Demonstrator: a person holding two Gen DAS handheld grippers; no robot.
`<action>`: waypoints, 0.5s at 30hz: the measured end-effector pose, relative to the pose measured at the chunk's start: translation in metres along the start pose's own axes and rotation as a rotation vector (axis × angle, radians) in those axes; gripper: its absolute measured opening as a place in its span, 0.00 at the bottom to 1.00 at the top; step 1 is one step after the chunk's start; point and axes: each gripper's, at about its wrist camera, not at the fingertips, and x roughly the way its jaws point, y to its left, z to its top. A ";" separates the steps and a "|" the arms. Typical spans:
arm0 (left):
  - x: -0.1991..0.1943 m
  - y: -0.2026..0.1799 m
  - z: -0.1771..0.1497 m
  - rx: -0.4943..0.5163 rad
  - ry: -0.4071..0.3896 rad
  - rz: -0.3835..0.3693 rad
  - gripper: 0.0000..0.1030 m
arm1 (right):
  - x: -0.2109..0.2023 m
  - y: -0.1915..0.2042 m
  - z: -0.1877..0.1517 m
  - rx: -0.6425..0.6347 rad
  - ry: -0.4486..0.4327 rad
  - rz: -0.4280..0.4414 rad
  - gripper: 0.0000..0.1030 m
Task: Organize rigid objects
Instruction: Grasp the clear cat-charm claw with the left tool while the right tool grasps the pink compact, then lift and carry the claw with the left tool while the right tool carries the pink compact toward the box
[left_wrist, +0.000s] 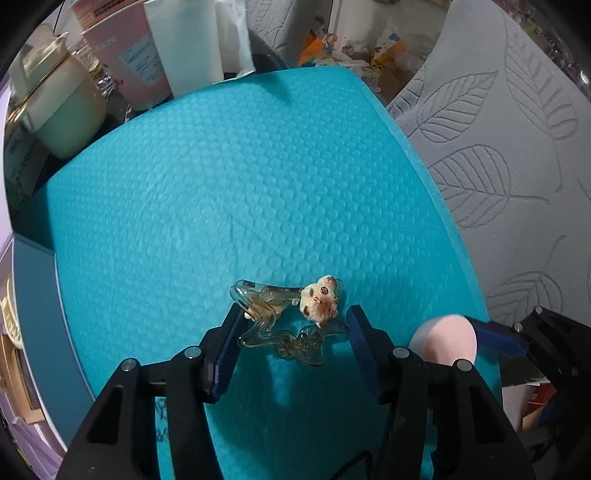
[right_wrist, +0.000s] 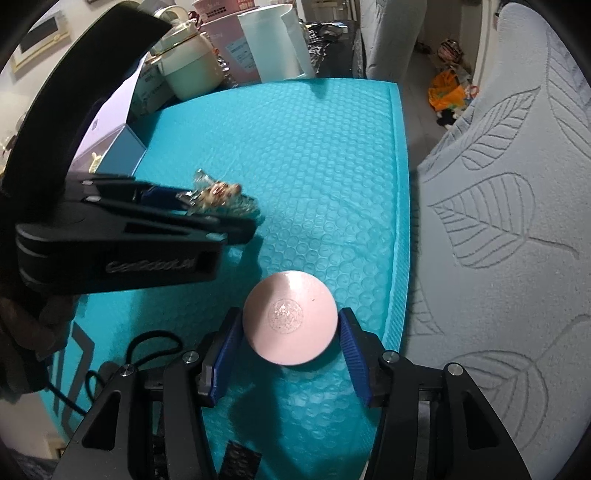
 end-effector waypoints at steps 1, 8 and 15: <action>-0.006 0.003 -0.005 -0.001 -0.001 0.001 0.53 | -0.002 0.000 -0.001 0.005 0.000 0.005 0.50; -0.041 0.014 -0.038 -0.033 -0.002 -0.009 0.53 | -0.015 0.003 -0.016 0.019 0.010 0.027 0.50; -0.082 0.015 -0.070 -0.034 -0.033 0.008 0.53 | -0.037 0.021 -0.029 -0.016 0.005 0.019 0.50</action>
